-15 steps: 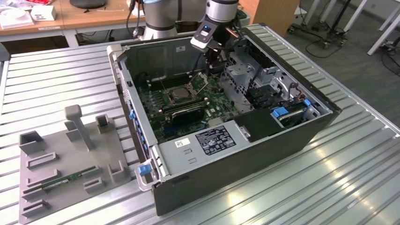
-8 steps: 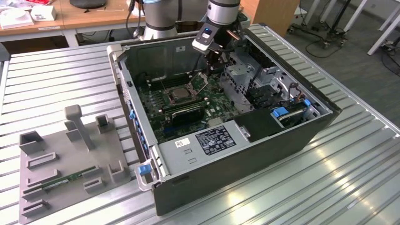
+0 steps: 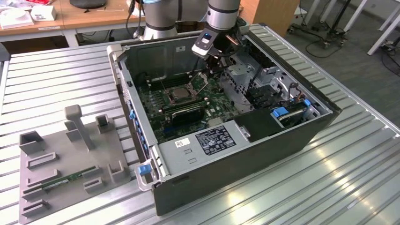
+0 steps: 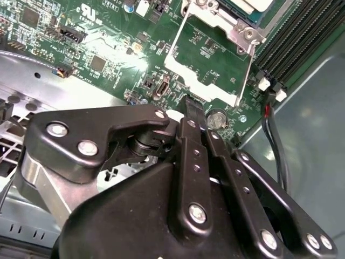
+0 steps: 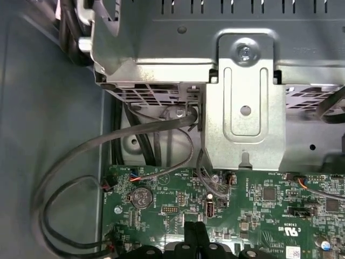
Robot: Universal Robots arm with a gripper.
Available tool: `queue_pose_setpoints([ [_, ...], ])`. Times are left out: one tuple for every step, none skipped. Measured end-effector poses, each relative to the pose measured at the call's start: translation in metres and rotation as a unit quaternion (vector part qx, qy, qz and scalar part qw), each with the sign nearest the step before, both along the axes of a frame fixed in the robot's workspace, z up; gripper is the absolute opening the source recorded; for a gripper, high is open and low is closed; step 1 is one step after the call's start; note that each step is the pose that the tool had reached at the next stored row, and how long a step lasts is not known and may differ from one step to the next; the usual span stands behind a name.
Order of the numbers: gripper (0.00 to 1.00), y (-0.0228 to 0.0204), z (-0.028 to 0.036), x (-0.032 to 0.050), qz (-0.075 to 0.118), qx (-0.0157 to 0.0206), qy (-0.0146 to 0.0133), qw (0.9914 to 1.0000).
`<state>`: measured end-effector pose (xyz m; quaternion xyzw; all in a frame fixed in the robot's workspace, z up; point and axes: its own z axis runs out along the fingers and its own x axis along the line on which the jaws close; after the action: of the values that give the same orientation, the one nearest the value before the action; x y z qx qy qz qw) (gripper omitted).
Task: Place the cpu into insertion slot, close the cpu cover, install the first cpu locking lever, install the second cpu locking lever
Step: 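Close the cpu cover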
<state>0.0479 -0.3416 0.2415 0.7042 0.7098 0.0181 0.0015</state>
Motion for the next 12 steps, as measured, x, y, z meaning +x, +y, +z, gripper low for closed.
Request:
queue_pose_setpoints([
  [0.11, 0.0, 0.0, 0.0, 0.0, -0.0001, 0.0, 1.0],
  [0.11, 0.0, 0.0, 0.0, 0.0, -0.0002, 0.0, 1.0],
  [0.11, 0.0, 0.0, 0.0, 0.0, -0.0002, 0.0, 1.0],
  [0.11, 0.0, -0.0001, 0.0, 0.0, -0.0001, 0.0, 1.0],
  [0.11, 0.0, -0.0002, -0.0002, 0.0, -0.0001, 0.0, 1.0],
  [0.11, 0.0001, -0.0004, -0.001, 0.0, 0.0, 0.0, 1.0],
  [0.11, 0.0001, -0.0006, -0.0021, 0.0, 0.0001, -0.0001, 1.0],
  [0.11, 0.0, -0.0008, -0.0034, 0.0, 0.0001, 0.0, 1.0],
  [0.11, 0.0, -0.0009, -0.0048, 0.0, 0.0, 0.0, 1.0],
  [0.11, 0.0, -0.001, -0.0064, 0.0, 0.0, 0.0, 1.0],
  [0.11, 0.0, -0.0011, -0.0078, 0.0, 0.0, 0.0, 1.0],
  [0.11, 0.0, -0.0011, -0.0095, 0.0, -0.0001, 0.0, 1.0],
])
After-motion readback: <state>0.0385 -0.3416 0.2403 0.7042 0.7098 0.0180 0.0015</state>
